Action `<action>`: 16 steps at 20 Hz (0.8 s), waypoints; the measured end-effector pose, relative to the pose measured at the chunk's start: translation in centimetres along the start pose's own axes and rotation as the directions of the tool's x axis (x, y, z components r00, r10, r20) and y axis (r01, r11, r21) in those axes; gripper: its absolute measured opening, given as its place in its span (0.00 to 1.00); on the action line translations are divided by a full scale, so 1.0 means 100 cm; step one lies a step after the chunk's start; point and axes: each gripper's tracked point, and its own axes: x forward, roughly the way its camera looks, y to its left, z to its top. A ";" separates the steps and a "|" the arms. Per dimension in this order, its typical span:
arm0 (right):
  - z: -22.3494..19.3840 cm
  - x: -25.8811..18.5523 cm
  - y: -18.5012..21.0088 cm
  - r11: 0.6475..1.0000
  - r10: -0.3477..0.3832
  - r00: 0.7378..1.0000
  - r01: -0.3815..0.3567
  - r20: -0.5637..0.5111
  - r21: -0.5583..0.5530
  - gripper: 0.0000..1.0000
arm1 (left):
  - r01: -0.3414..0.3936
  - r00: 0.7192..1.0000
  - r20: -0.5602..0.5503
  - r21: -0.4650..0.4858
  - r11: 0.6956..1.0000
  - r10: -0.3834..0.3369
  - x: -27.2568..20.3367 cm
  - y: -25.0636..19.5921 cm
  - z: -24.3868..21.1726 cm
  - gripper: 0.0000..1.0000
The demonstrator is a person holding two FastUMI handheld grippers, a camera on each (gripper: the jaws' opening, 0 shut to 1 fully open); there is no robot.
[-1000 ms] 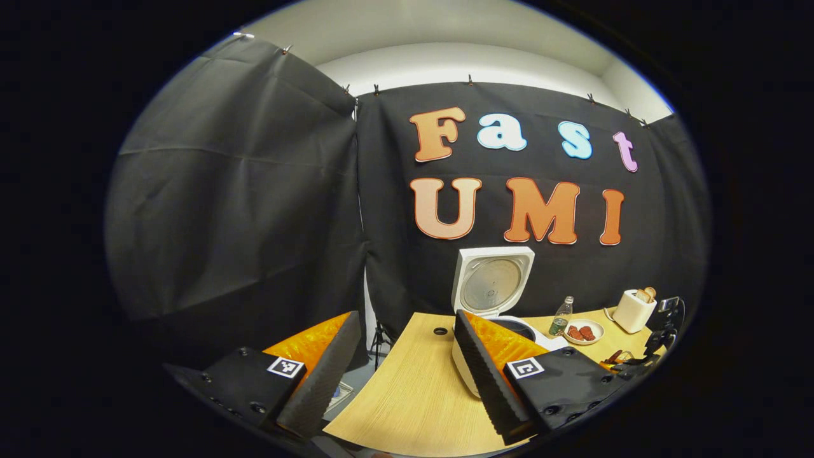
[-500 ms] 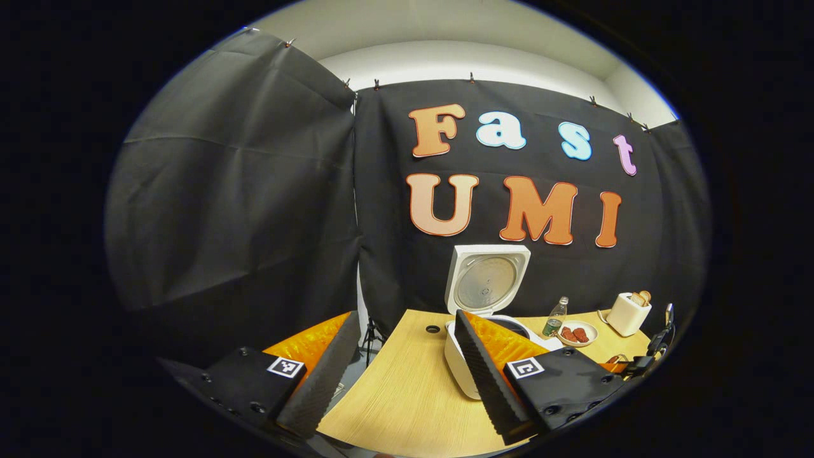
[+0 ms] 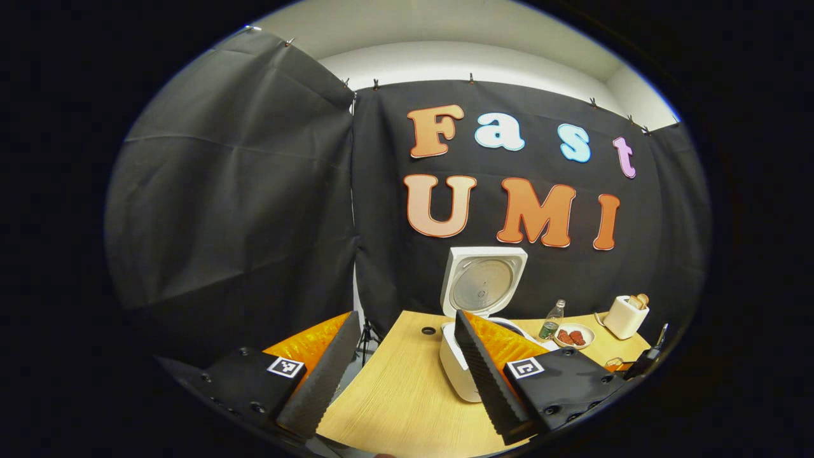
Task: Close the left gripper, press the button to open the rice cooker; take a wooden spoon from the chopstick holder with the right hand, scoop a spoonful of rice and pour it into the rice cooker, then put the wooden spoon back into the chopstick holder.
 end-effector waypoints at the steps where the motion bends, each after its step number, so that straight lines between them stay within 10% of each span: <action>1: 0.002 -0.005 0.001 0.999 0.009 1.000 -0.009 -0.001 0.031 0.04 | 0.000 1.000 0.001 -0.002 1.000 0.000 0.002 -0.001 0.001 1.00; 16: 0.038 -0.035 0.053 0.983 0.066 0.998 -0.069 0.022 0.172 0.04 | 0.006 0.999 0.033 0.002 1.000 -0.006 -0.002 -0.020 0.010 1.00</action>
